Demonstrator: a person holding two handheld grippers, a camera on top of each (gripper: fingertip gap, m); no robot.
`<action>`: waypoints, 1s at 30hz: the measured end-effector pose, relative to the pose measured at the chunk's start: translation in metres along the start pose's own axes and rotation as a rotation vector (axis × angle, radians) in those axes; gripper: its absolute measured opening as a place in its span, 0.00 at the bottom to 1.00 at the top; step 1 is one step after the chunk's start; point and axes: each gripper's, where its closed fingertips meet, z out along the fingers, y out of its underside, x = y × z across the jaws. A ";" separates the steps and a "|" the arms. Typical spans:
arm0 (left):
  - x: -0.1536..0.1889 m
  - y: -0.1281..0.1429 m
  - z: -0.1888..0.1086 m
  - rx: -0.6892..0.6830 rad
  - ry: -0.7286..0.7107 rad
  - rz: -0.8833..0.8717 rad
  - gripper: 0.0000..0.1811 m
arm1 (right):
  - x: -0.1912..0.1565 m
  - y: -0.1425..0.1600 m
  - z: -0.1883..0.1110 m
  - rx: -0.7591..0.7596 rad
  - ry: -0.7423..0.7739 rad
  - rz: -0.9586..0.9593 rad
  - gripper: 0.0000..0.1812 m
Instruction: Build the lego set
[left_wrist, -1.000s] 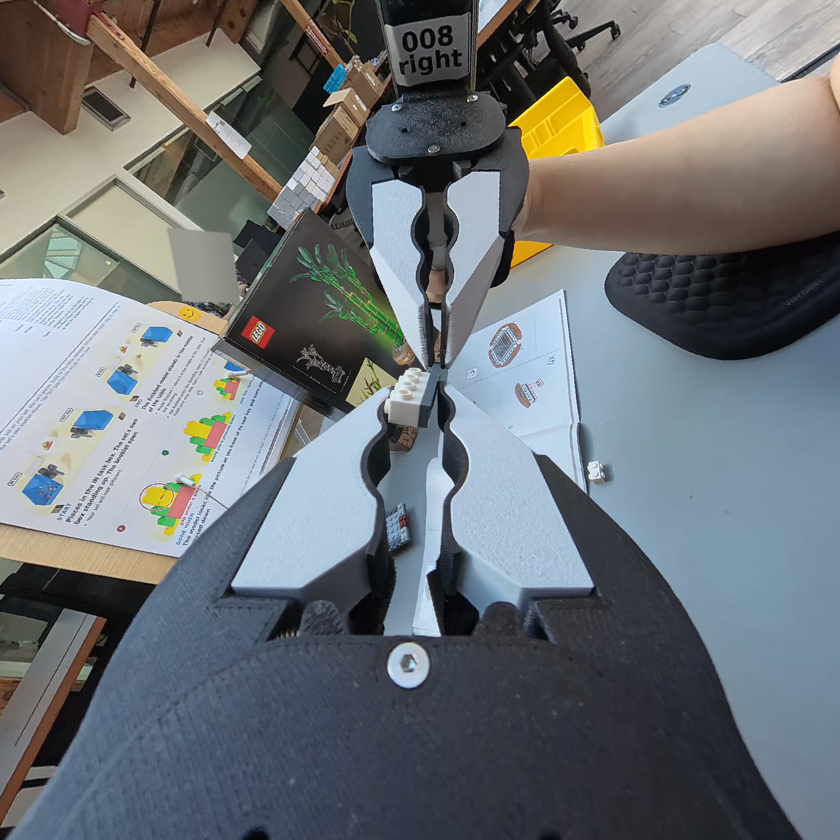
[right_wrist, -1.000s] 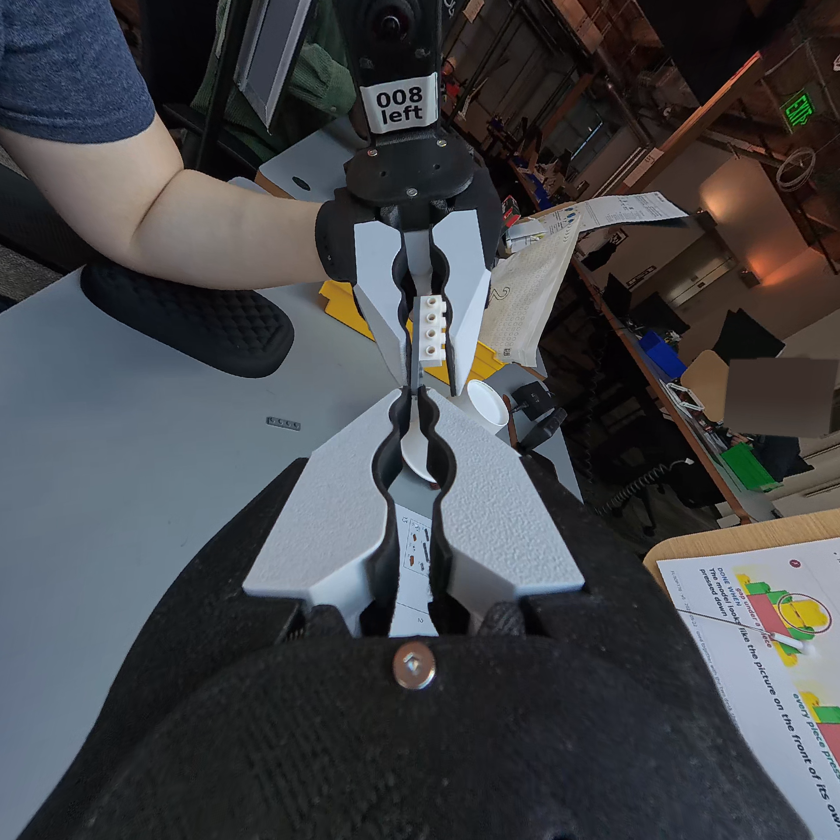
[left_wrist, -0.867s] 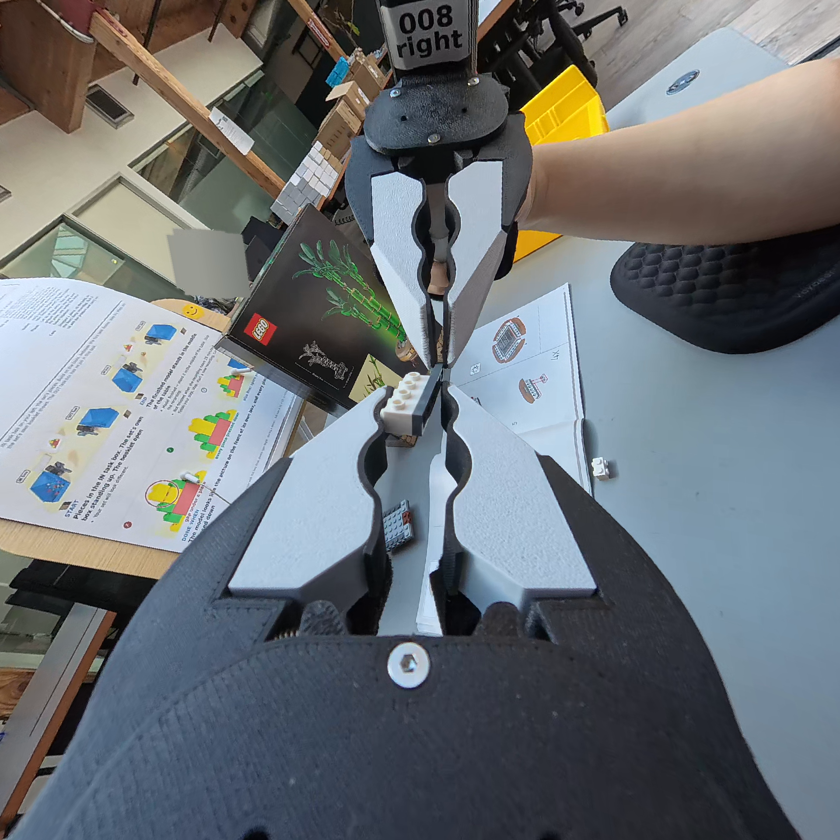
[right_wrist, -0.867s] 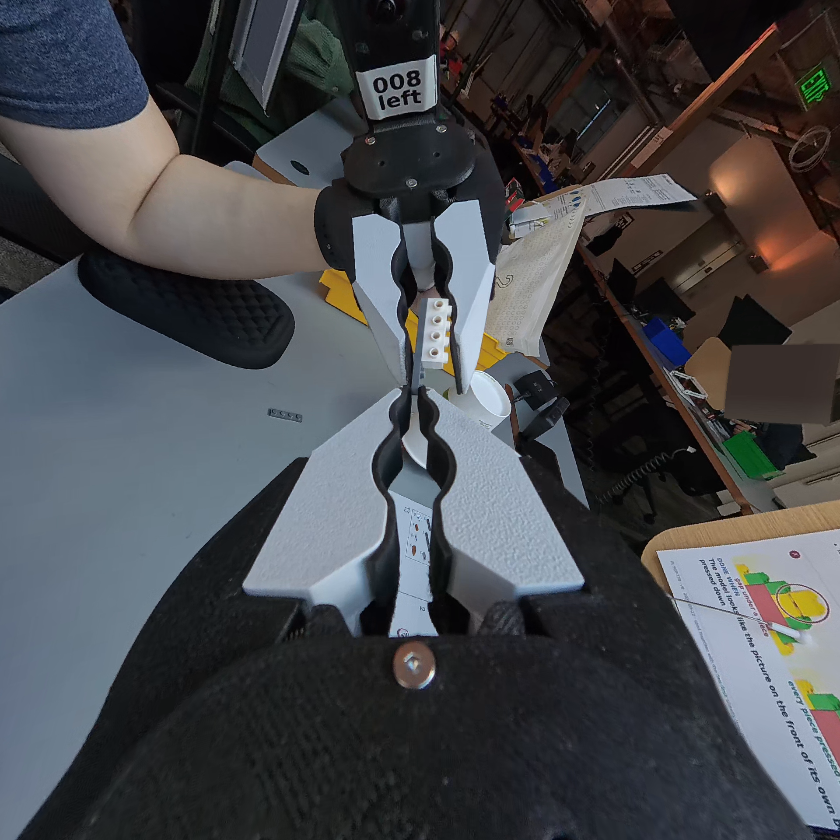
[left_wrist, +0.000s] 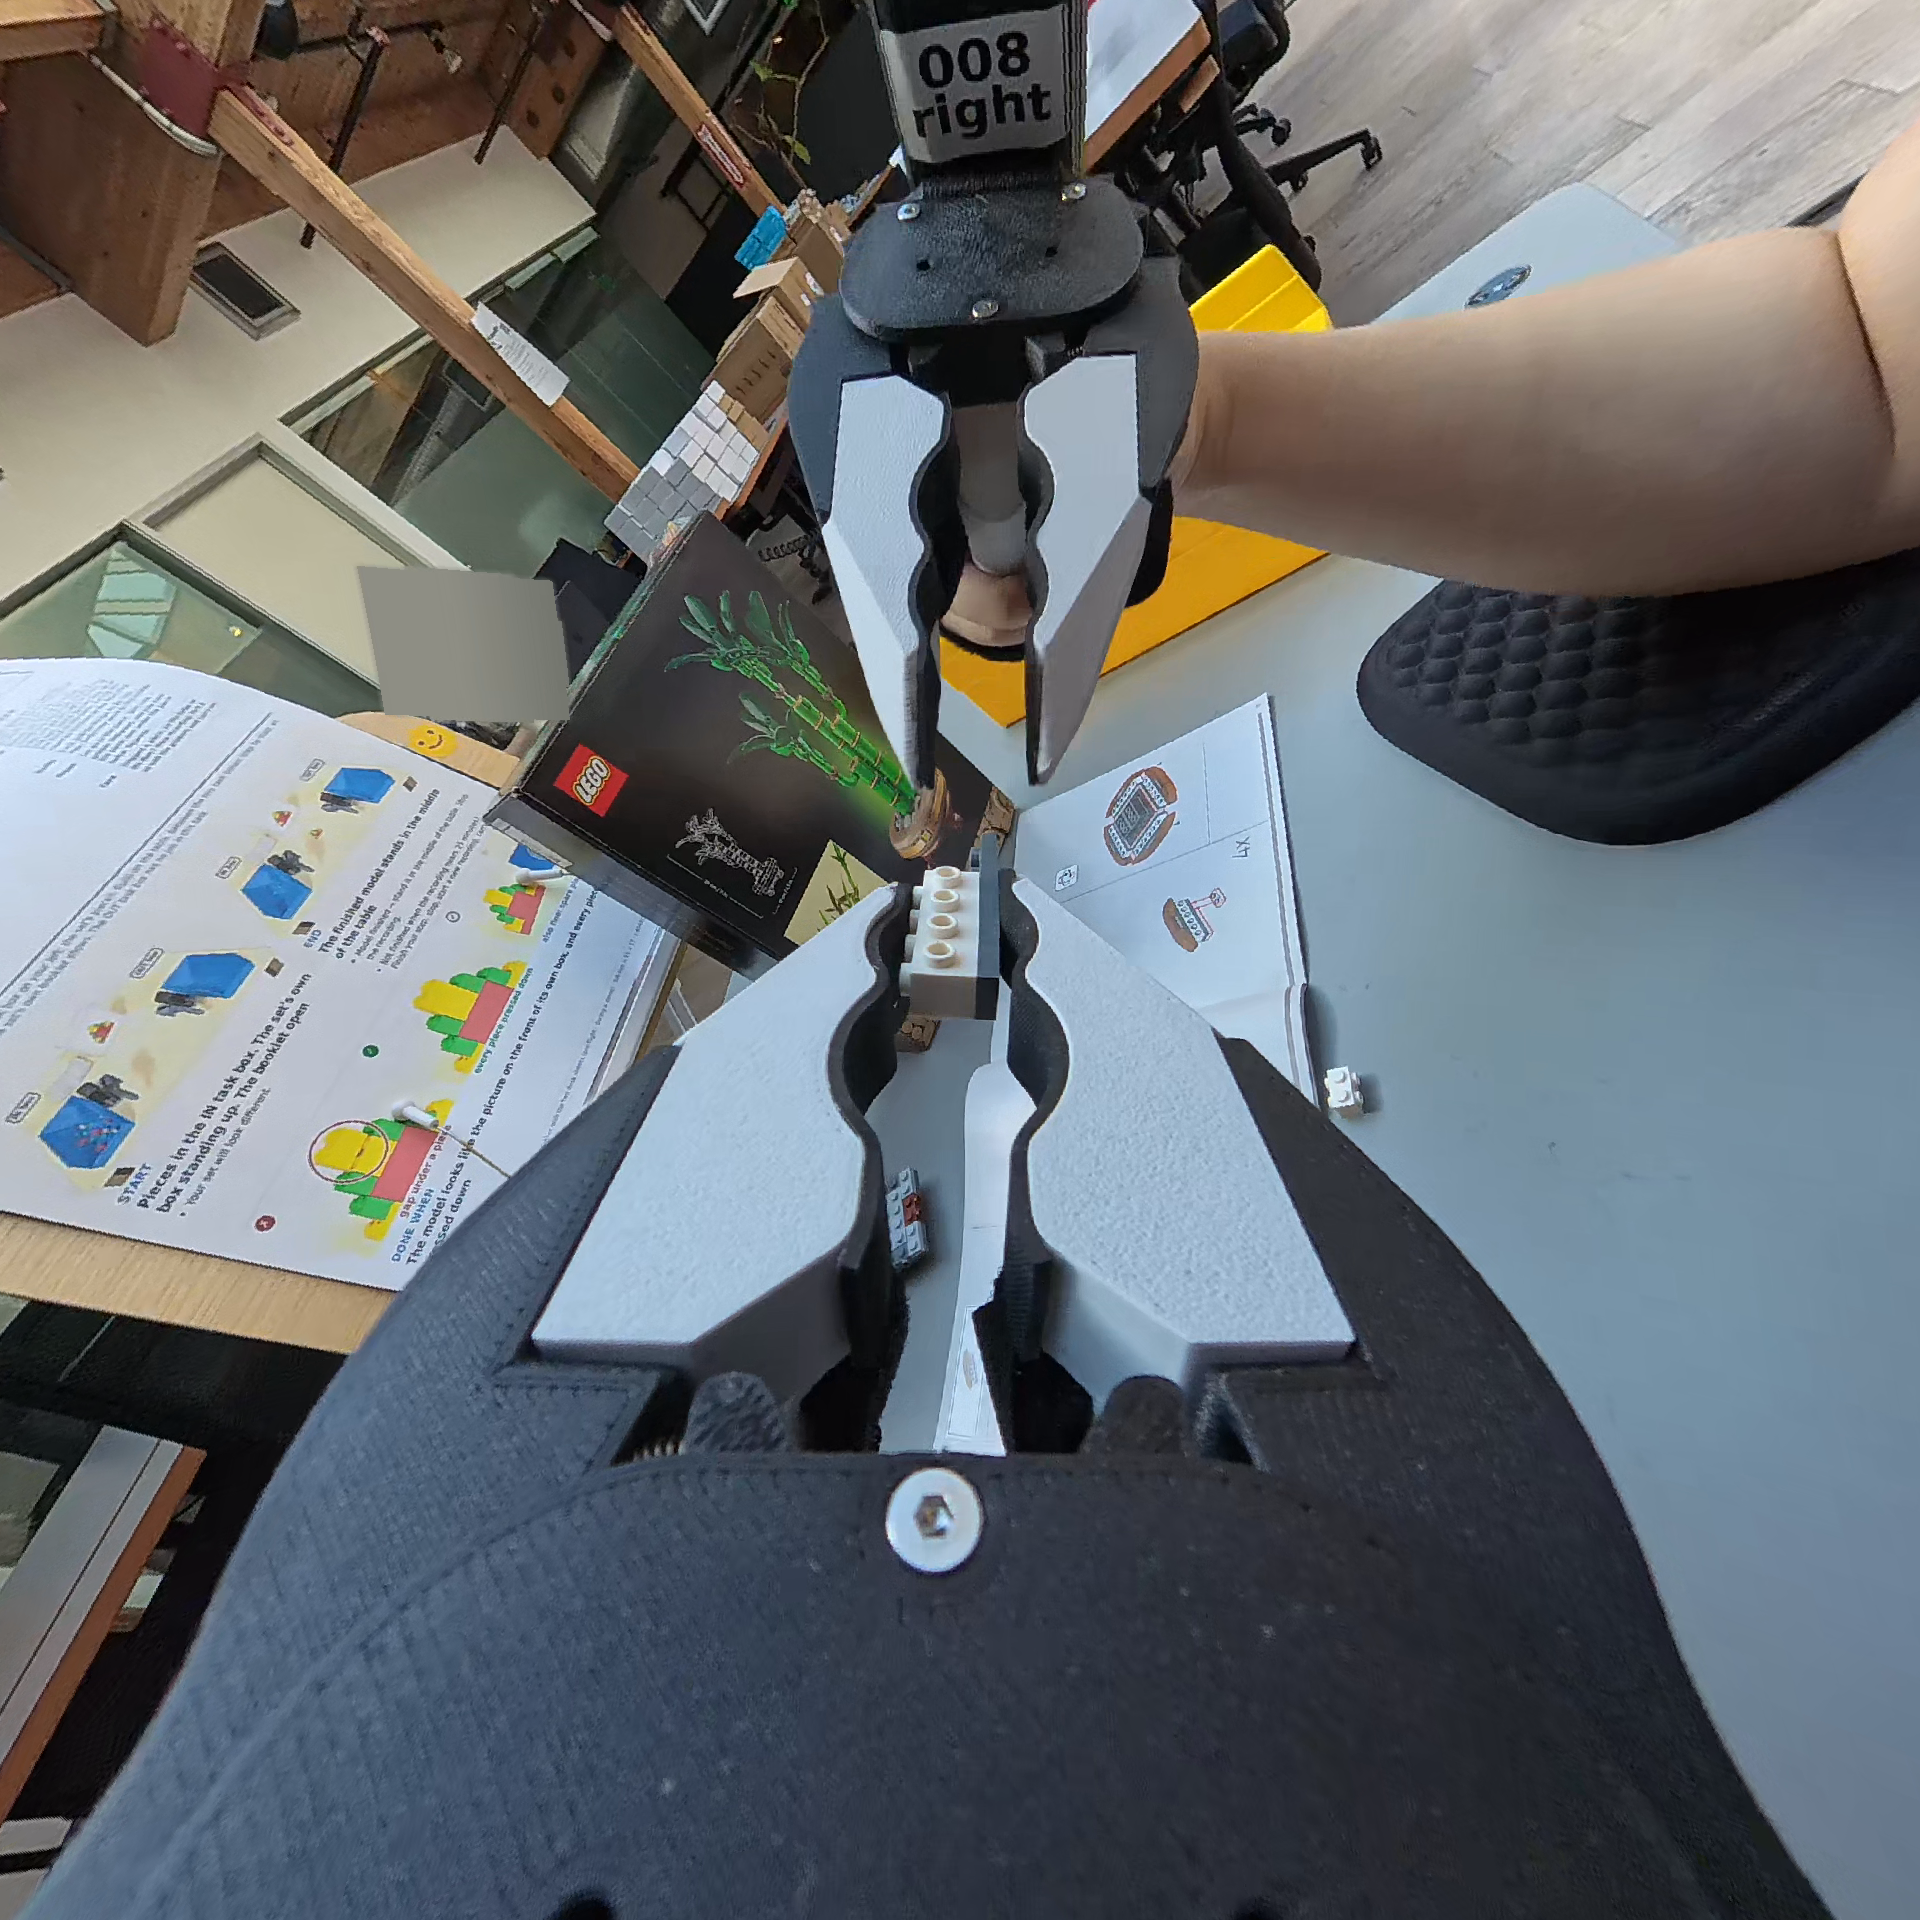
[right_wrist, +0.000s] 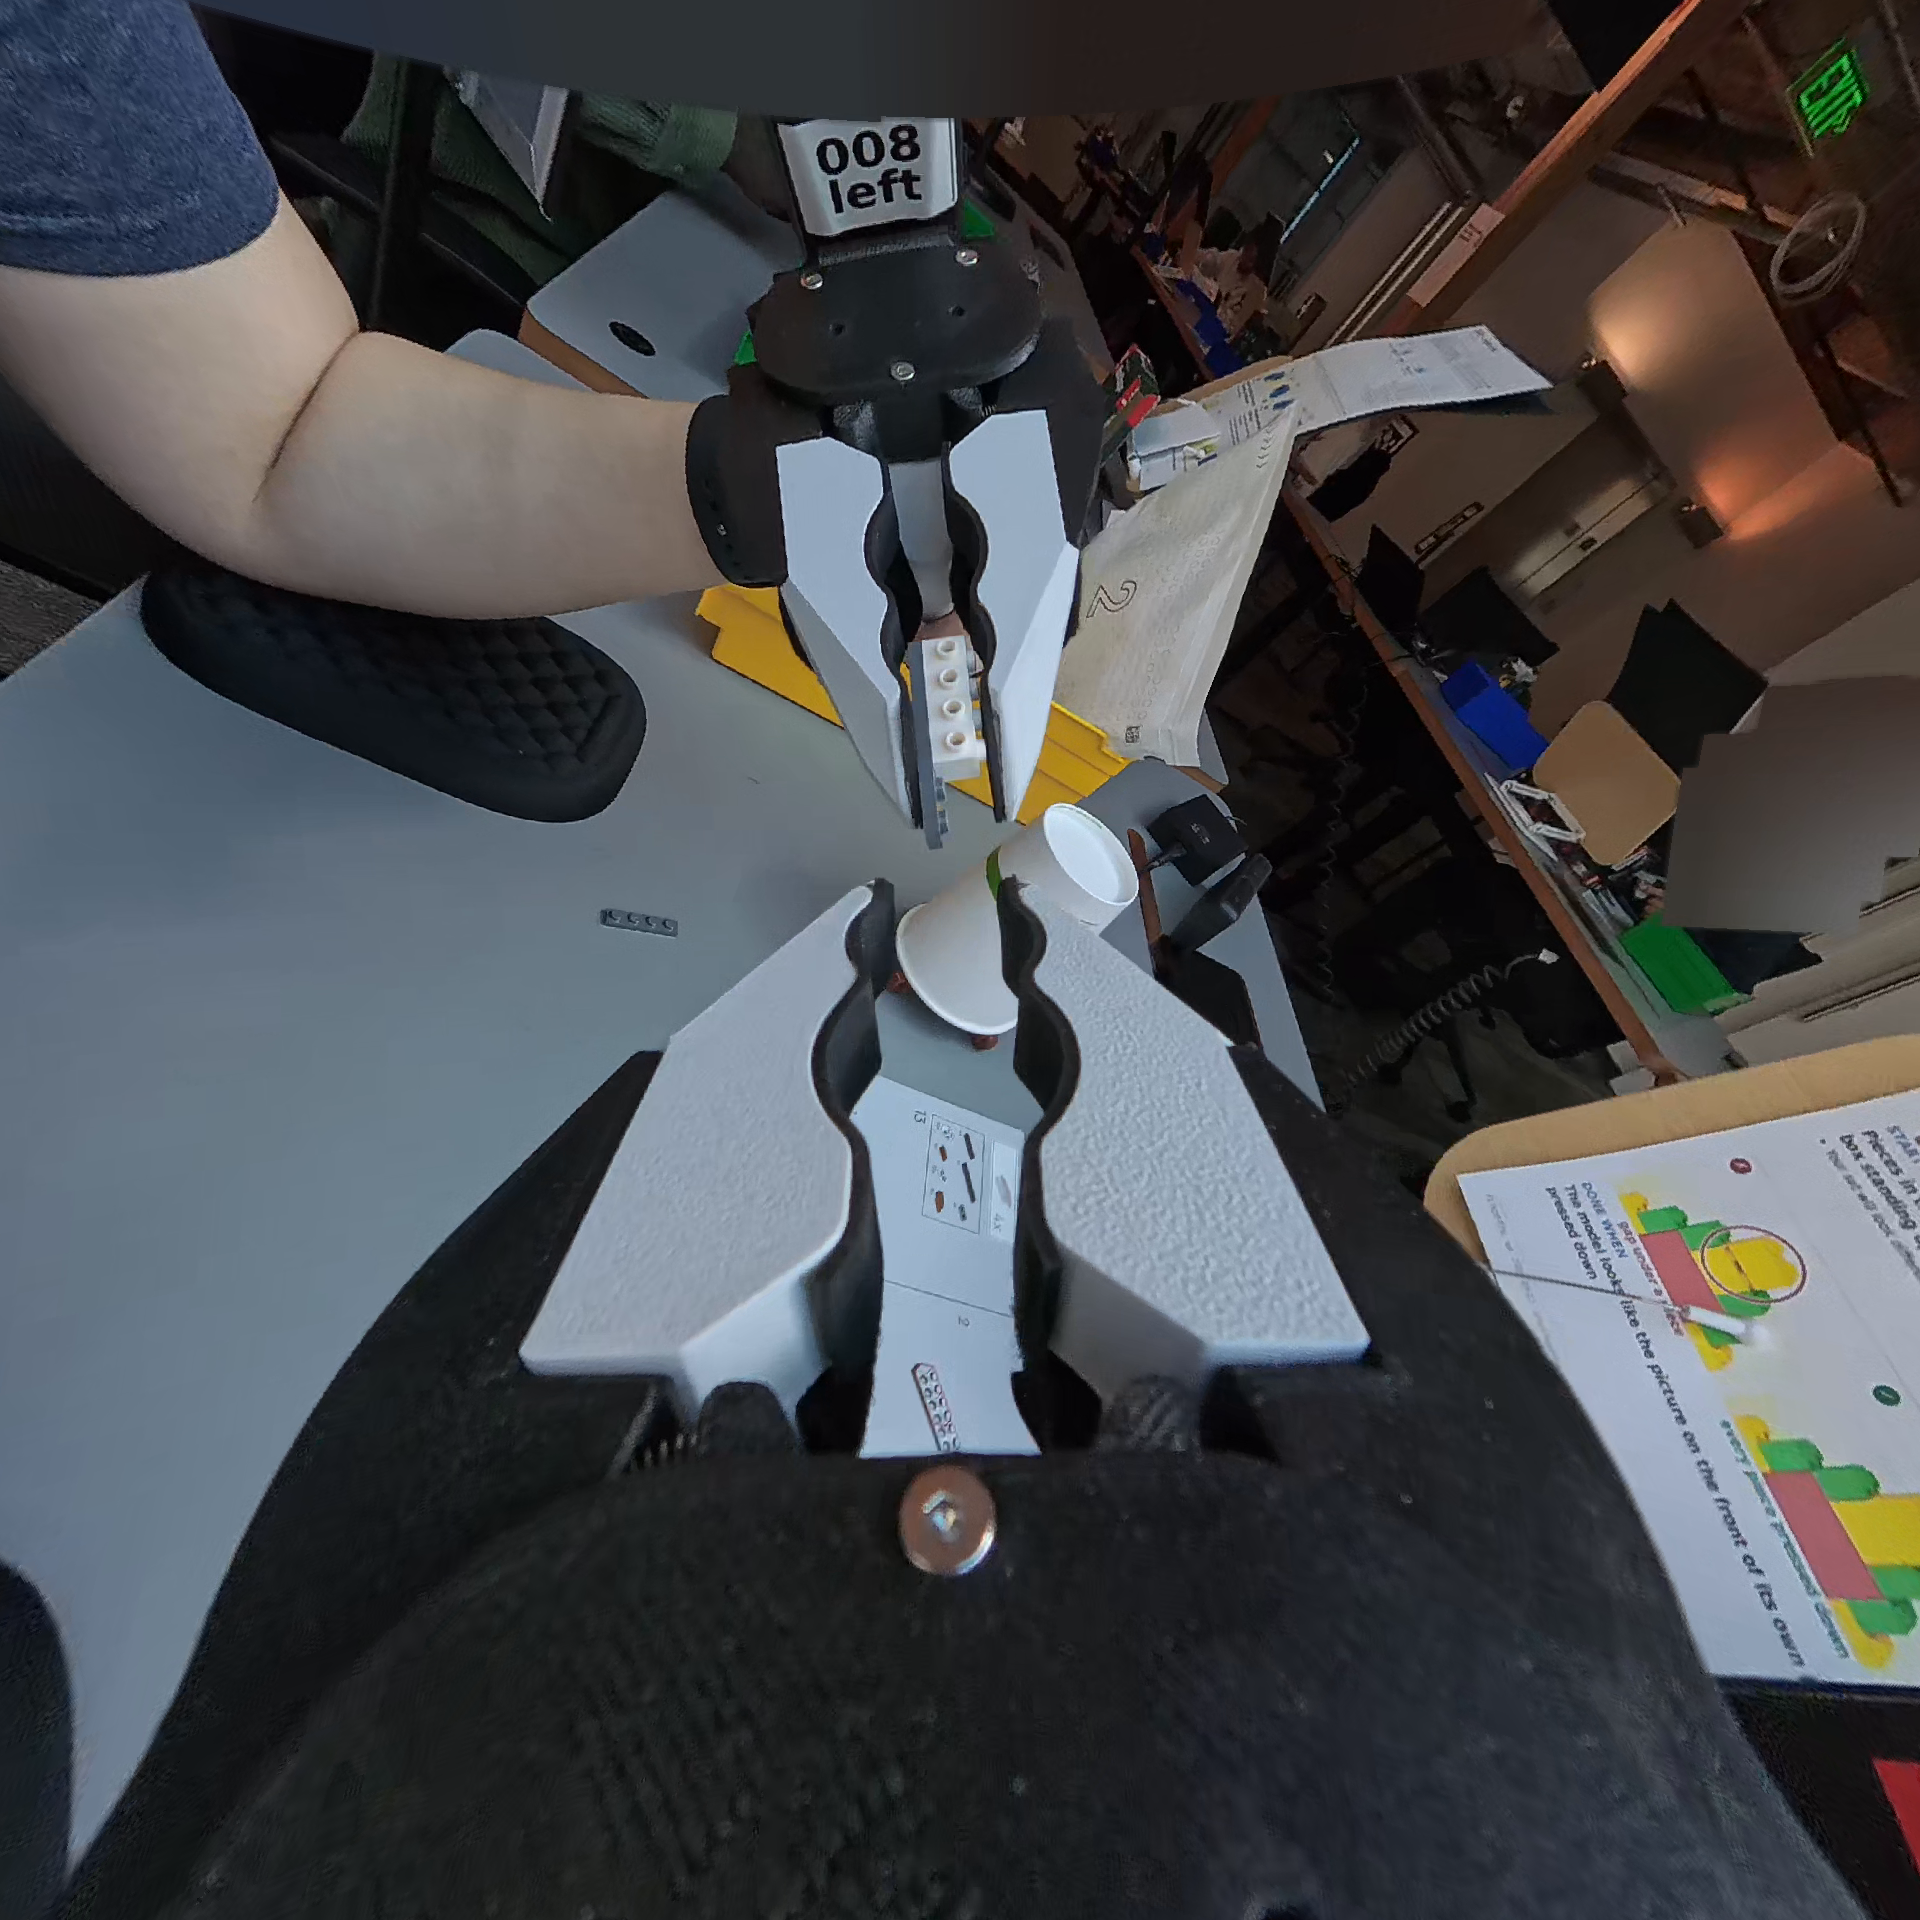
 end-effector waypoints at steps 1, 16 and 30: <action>-0.002 0.000 -0.002 -0.002 -0.005 0.001 0.07 | -0.001 0.001 -0.006 -0.012 -0.008 0.043 0.10; -0.012 0.000 -0.018 -0.026 -0.039 0.010 0.07 | -0.121 0.157 0.024 -0.507 -0.050 0.214 0.11; -0.003 -0.009 -0.016 -0.002 0.001 0.022 0.07 | -0.122 0.184 0.029 -0.484 -0.132 0.494 0.09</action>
